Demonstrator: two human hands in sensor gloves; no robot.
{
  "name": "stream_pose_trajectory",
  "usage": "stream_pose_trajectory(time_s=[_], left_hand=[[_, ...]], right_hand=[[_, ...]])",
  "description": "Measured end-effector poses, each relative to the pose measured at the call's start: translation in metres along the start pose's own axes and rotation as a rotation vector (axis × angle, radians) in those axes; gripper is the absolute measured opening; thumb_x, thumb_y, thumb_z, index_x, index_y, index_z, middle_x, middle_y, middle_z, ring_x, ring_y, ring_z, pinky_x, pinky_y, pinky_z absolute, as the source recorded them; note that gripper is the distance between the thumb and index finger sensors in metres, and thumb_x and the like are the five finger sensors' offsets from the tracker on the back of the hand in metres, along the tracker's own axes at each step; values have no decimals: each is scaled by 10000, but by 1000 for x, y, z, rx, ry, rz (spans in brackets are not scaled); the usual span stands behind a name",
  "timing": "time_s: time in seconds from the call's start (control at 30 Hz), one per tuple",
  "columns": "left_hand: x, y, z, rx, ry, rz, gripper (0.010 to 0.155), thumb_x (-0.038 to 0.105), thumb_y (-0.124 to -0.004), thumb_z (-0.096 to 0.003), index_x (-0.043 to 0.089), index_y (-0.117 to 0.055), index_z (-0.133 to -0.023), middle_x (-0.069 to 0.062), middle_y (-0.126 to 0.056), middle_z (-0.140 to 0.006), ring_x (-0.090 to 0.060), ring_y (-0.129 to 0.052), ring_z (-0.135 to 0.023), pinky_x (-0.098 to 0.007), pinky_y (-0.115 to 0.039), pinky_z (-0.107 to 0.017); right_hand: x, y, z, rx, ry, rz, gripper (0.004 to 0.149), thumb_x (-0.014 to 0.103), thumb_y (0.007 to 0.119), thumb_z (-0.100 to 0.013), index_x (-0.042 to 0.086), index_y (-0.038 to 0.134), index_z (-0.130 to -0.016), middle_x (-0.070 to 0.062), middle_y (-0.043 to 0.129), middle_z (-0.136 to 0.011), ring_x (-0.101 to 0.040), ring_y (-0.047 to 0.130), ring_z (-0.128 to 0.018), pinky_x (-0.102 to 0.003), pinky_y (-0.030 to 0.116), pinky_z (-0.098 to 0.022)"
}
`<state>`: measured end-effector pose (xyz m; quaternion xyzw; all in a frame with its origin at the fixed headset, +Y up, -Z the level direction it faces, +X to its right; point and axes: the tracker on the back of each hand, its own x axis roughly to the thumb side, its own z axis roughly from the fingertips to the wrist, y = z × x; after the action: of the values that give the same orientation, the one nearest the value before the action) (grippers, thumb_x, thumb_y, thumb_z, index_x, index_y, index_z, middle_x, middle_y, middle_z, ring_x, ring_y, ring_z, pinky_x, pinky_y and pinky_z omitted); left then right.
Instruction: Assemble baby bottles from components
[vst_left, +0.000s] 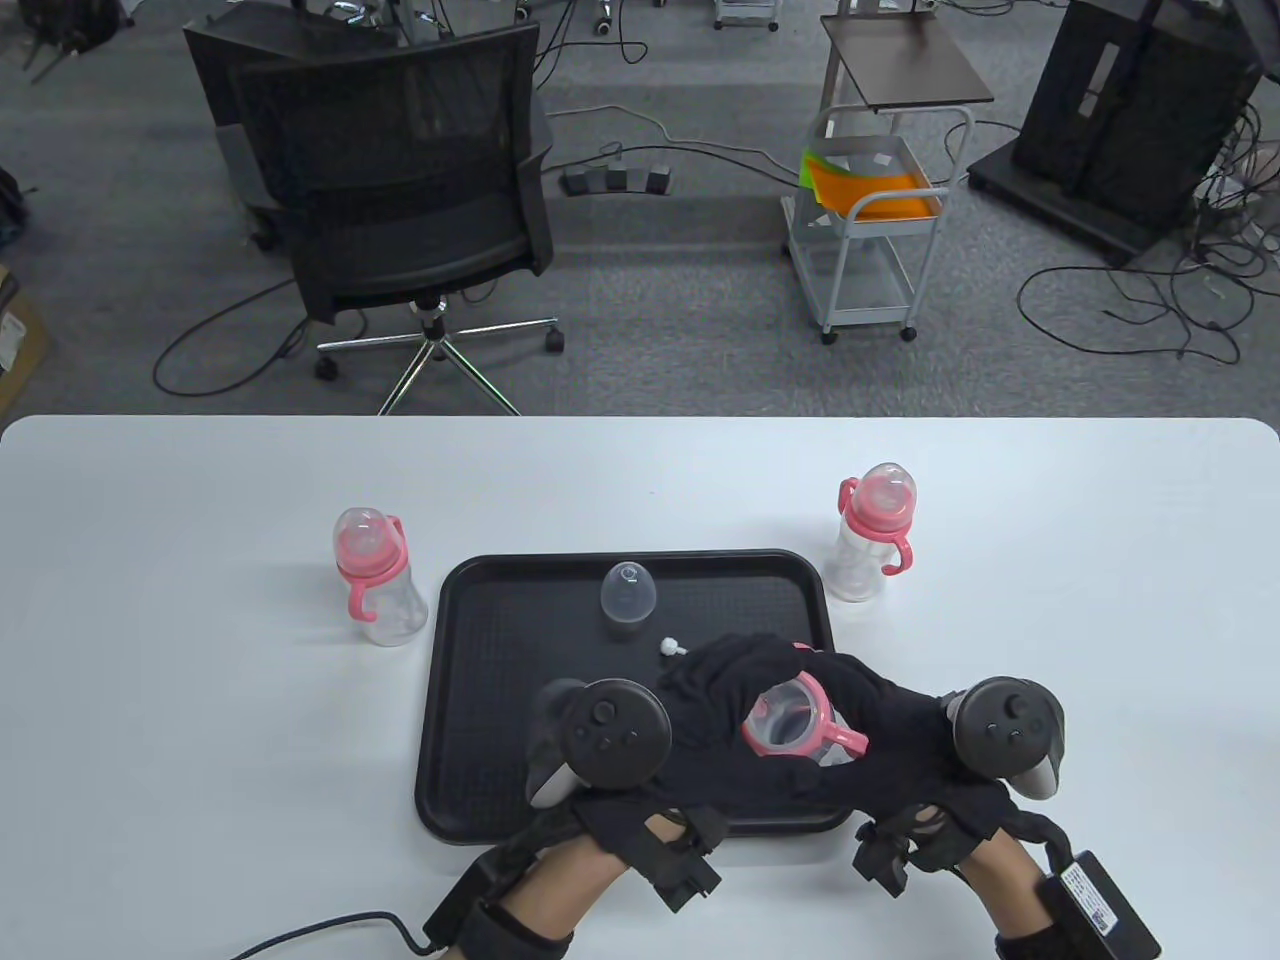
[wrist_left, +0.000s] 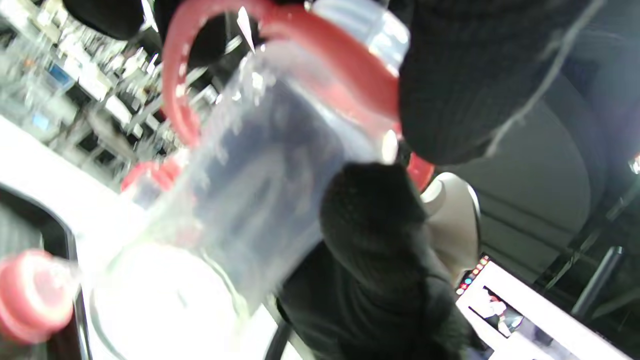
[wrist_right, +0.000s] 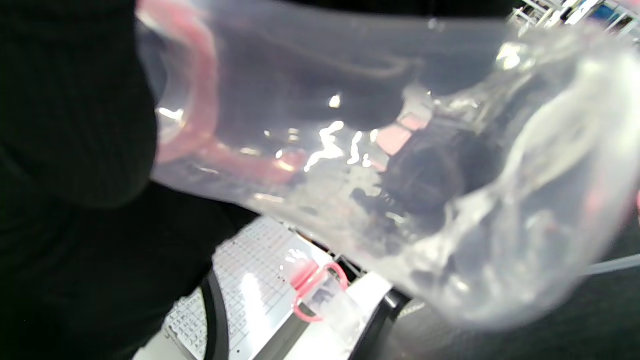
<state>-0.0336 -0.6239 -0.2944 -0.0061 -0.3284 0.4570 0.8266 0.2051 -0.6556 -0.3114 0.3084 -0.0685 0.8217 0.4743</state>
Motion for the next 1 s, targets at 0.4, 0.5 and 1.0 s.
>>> stream_pose_trajectory(time_s=[0.4,0.5,1.0], left_hand=[[-16,-16,-2,-57,44,331,907,556,-917,-490,301,-325,-1127,-189,-259,-1160,-637,-527,-975,-696,-614,-723],[-17,-18,-3,-67,46,337,974,564,-916,-488,190,-279,-1122,-178,-226,-1158,-610,-500,-991,-668,-592,-741],[-26,-21,-6,-163,117,408,1099,552,-935,-480,253,-78,-1099,-187,-79,-1133,-641,-570,-950,-687,-622,-723]], right_hand=[[6,-2,1,-47,-5,7,952,548,1060,-248,152,665,-1018,-118,785,-948,-358,920,-842,-580,829,-651],[9,-2,2,-60,-8,37,951,533,1065,-245,163,649,-1016,-109,775,-956,-355,917,-857,-579,824,-662],[15,-2,1,-27,-75,66,957,441,1095,-256,306,574,-1047,-190,770,-954,-463,940,-832,-676,830,-597]])
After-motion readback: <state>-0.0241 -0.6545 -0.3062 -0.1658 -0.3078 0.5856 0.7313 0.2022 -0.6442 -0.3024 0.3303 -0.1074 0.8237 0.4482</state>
